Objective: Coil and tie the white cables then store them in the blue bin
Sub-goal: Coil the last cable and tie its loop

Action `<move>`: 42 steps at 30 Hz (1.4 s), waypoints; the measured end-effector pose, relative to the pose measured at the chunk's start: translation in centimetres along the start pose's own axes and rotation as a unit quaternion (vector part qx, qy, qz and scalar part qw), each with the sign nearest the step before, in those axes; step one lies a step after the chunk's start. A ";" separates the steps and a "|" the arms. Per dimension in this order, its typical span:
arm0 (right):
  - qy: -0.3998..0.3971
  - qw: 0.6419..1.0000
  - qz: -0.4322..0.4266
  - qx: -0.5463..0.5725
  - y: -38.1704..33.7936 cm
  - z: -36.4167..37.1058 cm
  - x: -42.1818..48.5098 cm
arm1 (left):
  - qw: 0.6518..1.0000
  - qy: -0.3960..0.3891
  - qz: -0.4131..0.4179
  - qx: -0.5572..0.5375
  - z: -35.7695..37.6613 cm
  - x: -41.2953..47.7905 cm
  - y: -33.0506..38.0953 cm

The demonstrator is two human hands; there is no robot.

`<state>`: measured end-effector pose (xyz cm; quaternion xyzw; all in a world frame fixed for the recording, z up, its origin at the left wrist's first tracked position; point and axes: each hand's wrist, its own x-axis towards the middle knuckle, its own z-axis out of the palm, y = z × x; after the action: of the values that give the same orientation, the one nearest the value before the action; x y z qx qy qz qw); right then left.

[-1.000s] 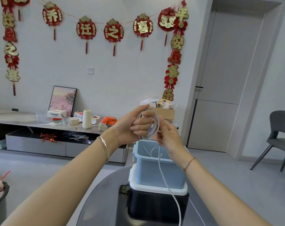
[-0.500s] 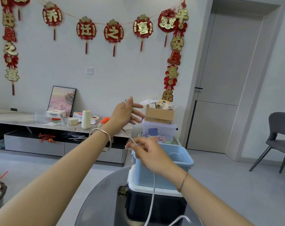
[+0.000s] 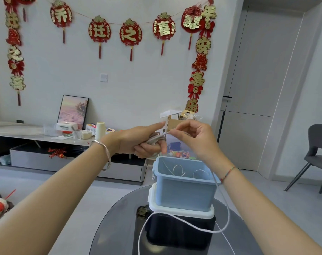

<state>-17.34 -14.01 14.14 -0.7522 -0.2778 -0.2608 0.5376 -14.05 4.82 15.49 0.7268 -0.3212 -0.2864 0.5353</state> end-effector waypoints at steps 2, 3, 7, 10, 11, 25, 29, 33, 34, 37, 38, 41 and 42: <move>-0.001 0.999 0.015 0.040 0.0 0.2 0.0 | 0.998 -0.053 0.017 -0.041 0.1 -0.5 0.4; 0.001 0.998 0.026 0.063 0.0 0.4 0.0 | 0.995 -0.072 0.025 -0.056 0.2 -0.6 0.5; 0.025 0.982 0.087 0.168 0.4 1.2 -0.4 | 0.973 -0.159 0.074 -0.147 0.0 -0.7 0.8; 0.035 0.966 0.127 0.224 0.9 2.2 -0.7 | 0.938 -0.232 0.110 -0.231 -0.3 -0.1 0.6; 0.039 0.960 0.139 0.240 1.1 2.6 -0.8 | 0.930 -0.230 0.129 -0.257 -0.3 0.1 0.6; -0.161 0.972 0.169 -0.036 2.4 4.9 -4.6 | 0.879 0.403 0.235 -0.100 -0.6 4.3 -0.1; -0.089 0.987 0.115 -0.071 1.3 3.3 -3.9 | 0.891 0.404 0.197 0.063 -0.4 3.7 -1.6; -0.037 0.994 0.057 -0.089 0.2 1.8 -2.8 | 0.906 0.348 0.145 0.193 0.7 2.3 -1.7; -0.019 0.996 0.045 -0.074 -0.2 1.3 -2.4 | 0.912 0.325 0.126 0.216 1.1 1.9 -1.5; 0.014 1.000 0.018 -0.017 -1.4 0.0 -1.1 | 0.939 0.245 0.074 0.229 2.0 0.8 -0.9; 0.019 1.000 0.015 0.003 -1.7 -0.2 -0.8 | 0.954 0.210 0.060 0.206 2.2 0.5 -0.7; 0.031 0.996 0.030 0.078 -2.3 -0.6 0.0 | 0.992 0.087 0.037 0.088 2.2 0.1 -0.2; 0.035 0.994 0.038 0.096 -2.4 -0.6 0.2 | 0.997 0.048 0.035 0.057 2.4 -0.1 0.2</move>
<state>-18.91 -13.91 16.05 -0.6973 -0.2539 -0.2384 0.6265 -15.93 3.46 15.03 0.7573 -0.3359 -0.2141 0.5175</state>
